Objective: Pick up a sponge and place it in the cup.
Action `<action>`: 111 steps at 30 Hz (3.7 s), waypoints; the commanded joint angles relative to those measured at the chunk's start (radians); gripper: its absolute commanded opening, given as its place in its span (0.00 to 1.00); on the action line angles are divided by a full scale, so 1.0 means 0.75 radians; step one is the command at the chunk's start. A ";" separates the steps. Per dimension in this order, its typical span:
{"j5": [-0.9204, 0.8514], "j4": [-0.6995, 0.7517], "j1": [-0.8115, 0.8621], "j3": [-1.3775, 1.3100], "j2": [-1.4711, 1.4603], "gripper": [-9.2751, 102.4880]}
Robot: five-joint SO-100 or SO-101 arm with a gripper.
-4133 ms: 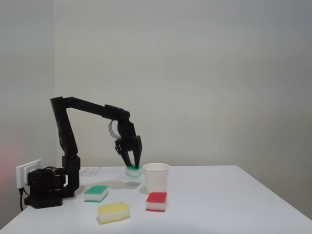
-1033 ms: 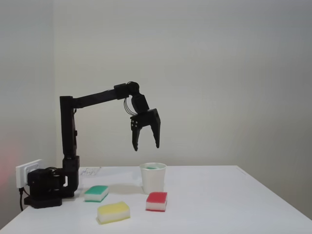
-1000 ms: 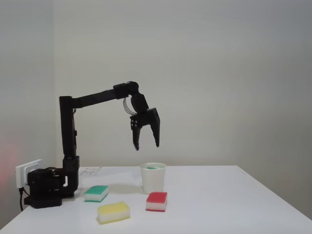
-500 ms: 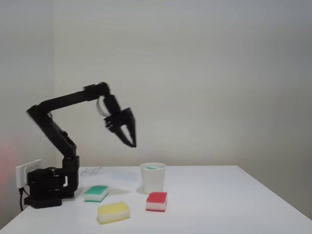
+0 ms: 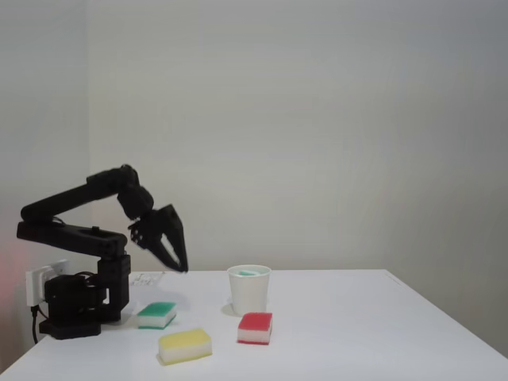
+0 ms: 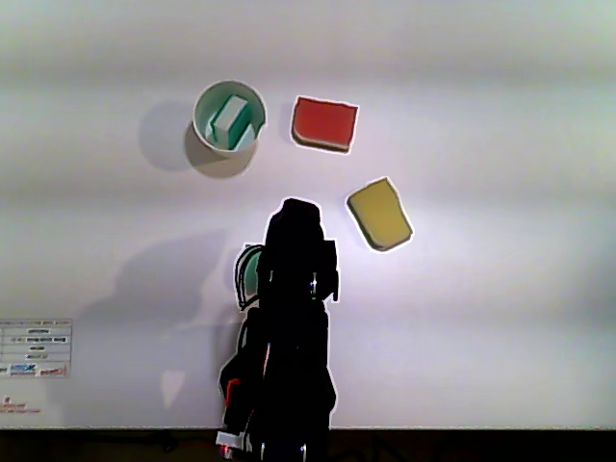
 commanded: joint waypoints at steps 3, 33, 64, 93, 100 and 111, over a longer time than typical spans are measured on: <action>-0.035 -0.010 0.041 0.196 0.194 0.08; -0.288 0.160 0.086 0.601 0.452 0.08; -0.288 0.160 0.086 0.601 0.452 0.08; -0.288 0.160 0.086 0.601 0.452 0.08; -0.288 0.160 0.086 0.601 0.452 0.08; -0.288 0.160 0.086 0.601 0.452 0.08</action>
